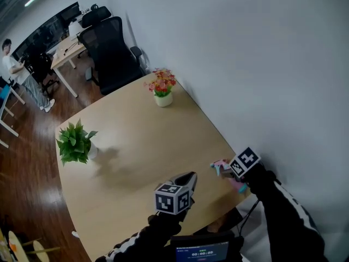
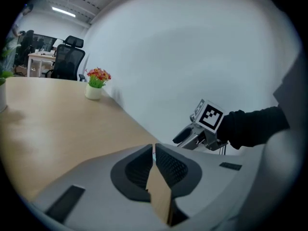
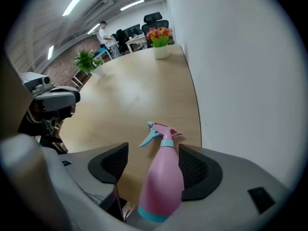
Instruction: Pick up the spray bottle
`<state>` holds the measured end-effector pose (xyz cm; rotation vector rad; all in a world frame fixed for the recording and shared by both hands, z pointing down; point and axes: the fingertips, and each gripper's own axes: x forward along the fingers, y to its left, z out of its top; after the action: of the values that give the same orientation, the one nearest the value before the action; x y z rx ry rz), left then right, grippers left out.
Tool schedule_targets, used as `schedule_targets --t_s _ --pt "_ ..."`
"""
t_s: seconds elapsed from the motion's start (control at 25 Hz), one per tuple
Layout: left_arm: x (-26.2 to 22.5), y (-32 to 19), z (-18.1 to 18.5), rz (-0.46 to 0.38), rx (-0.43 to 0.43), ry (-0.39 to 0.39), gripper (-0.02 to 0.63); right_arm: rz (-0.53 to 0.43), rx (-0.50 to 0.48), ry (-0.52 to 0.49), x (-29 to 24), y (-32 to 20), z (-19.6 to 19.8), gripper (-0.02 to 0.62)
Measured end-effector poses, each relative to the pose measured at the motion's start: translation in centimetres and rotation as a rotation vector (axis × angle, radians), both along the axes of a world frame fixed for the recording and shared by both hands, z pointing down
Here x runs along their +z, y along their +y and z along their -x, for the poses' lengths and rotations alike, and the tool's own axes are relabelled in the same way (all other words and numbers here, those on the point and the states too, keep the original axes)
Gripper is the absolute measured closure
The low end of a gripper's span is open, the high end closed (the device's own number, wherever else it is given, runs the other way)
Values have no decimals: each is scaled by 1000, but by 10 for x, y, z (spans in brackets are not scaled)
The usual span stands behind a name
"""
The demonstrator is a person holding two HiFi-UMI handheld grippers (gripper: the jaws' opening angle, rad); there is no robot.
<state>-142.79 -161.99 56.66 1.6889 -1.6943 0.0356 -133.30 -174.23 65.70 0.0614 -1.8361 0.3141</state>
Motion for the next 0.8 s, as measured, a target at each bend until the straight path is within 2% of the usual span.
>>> schedule_targets --t_s 0.2,0.4,0.52,0.6,0.68,0.8 --pt "26 -19 -5 6 39 68 580 19 -43 155 47 -17 -1 287" --pt "44 -25 2 23 54 97 580 54 -77 233 77 -19 1 287" --pt "53 -29 5 25 57 126 580 64 -80 239 91 -22 7 287" --pt "56 -30 5 17 67 143 580 47 -67 231 95 -29 14 304" --pt "55 -31 5 11 71 150 580 32 -55 233 94 -35 17 365" --pt "54 -30 6 6 68 154 580 22 -49 226 94 -36 16 370"
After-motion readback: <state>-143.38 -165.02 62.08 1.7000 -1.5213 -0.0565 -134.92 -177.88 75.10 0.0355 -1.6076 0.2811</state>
